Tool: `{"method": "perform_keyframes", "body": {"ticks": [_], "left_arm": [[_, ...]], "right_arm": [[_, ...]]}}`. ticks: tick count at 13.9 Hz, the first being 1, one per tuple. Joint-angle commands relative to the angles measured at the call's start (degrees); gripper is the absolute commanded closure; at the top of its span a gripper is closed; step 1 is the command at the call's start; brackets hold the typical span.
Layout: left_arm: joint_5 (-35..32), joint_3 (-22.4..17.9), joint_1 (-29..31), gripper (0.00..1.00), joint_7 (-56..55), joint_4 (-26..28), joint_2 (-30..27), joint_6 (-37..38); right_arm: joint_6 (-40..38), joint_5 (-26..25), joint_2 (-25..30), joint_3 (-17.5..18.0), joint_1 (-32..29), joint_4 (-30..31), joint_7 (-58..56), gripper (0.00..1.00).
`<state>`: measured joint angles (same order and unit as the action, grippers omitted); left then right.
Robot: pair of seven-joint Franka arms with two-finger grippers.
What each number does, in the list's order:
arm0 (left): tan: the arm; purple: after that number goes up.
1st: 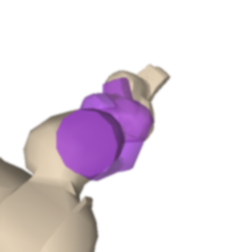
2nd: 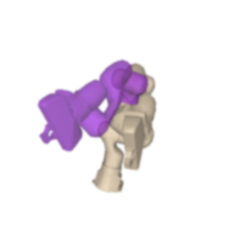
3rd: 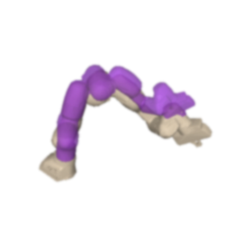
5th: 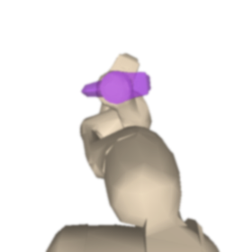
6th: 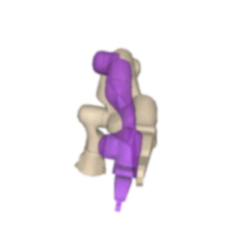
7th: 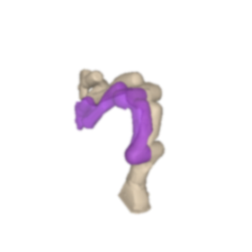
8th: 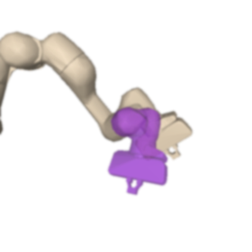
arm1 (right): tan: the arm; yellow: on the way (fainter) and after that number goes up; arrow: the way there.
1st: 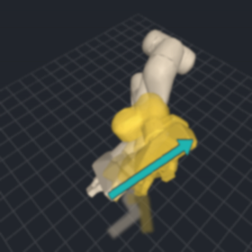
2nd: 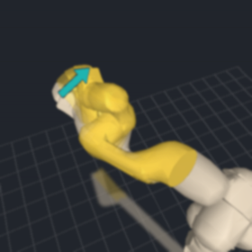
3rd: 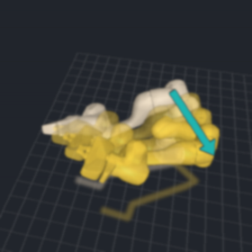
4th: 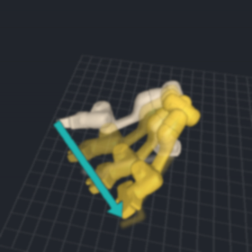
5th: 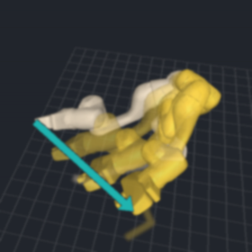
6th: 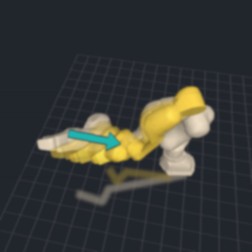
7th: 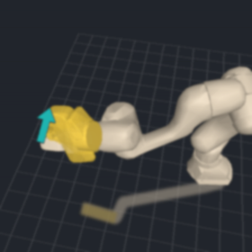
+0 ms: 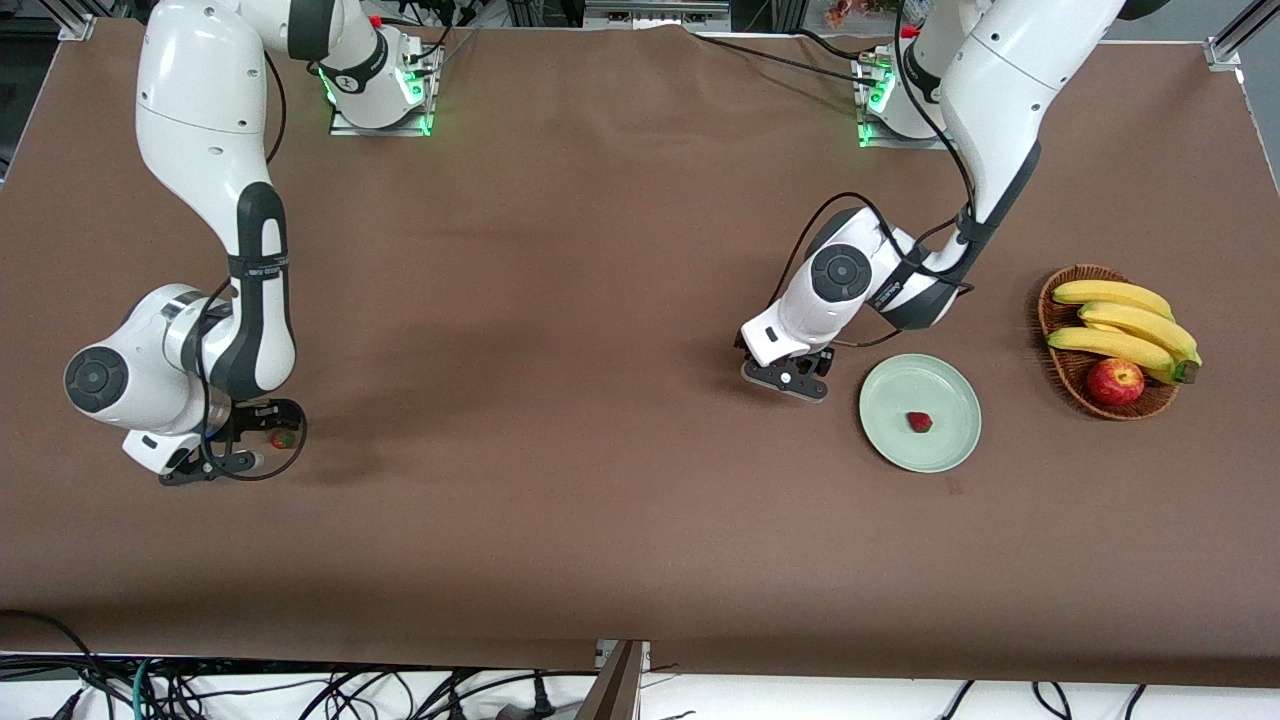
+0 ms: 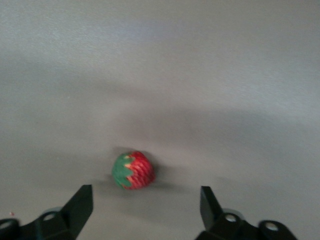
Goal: Collect all strawberries into plate
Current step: 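Place the strawberry on the plate while the right gripper grasps another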
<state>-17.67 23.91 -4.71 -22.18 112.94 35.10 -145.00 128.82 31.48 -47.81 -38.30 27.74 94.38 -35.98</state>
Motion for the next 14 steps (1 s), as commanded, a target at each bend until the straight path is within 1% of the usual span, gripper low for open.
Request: {"method": "perform_keyframes", "body": {"ticks": [1, 2, 3, 5, 6, 8, 9, 10, 12, 14], "left_arm": [[-1.5, 0.1, 0.1, 0.14, -0.1, -0.2, 0.9, -1.5], [-1.5, 0.1, 0.1, 0.38, -0.1, -0.2, 0.9, -1.6], [-1.5, 0.1, 0.1, 0.55, -0.1, -0.2, 0.9, -1.5], [-1.5, 0.1, 0.1, 0.84, -0.1, -0.2, 0.8, -1.5], [-1.6, 0.1, 0.3, 0.95, 0.3, -0.2, 0.6, -1.3], [-1.5, 0.2, 0.8, 0.99, 0.8, -0.2, -0.3, -0.7], [-1.5, 0.2, 0.8, 0.99, 1.5, -0.2, -1.3, 0.0], [-1.5, 0.2, 1.0, 0.99, 2.5, -0.8, -2.7, 3.4], [-1.5, 0.3, 1.7, 0.99, 4.5, -3.9, -5.3, 12.6], [-1.4, 0.2, 2.0, 0.99, 8.8, -9.5, -5.8, 23.0]], "right_arm": [[0.8, 2.9, -0.4, 0.9, -0.3, -0.3, -1.4, 0.18], [1.0, 3.4, -0.7, 0.9, -0.3, -0.4, -1.4, 0.26], [1.6, 3.4, -1.0, 0.9, -0.3, -0.3, -1.5, 0.38], [2.0, 3.5, -1.4, 0.9, -0.4, -0.4, -2.9, 0.64], [2.0, 3.7, -1.5, 0.9, -0.5, -0.3, -2.9, 0.76], [2.0, 3.8, -1.5, 0.9, -0.6, -0.4, -3.0, 0.93], [2.0, 3.8, -1.3, 0.9, -0.3, -0.5, -2.6, 0.97], [1.5, 3.9, -1.1, 0.9, 0.3, -1.0, -1.6, 0.97], [-0.8, 3.8, -0.1, 0.9, 3.2, -3.0, 3.8, 0.97], [-4.3, 3.6, 0.0, 0.8, 7.7, -7.2, 15.5, 0.97]]}}
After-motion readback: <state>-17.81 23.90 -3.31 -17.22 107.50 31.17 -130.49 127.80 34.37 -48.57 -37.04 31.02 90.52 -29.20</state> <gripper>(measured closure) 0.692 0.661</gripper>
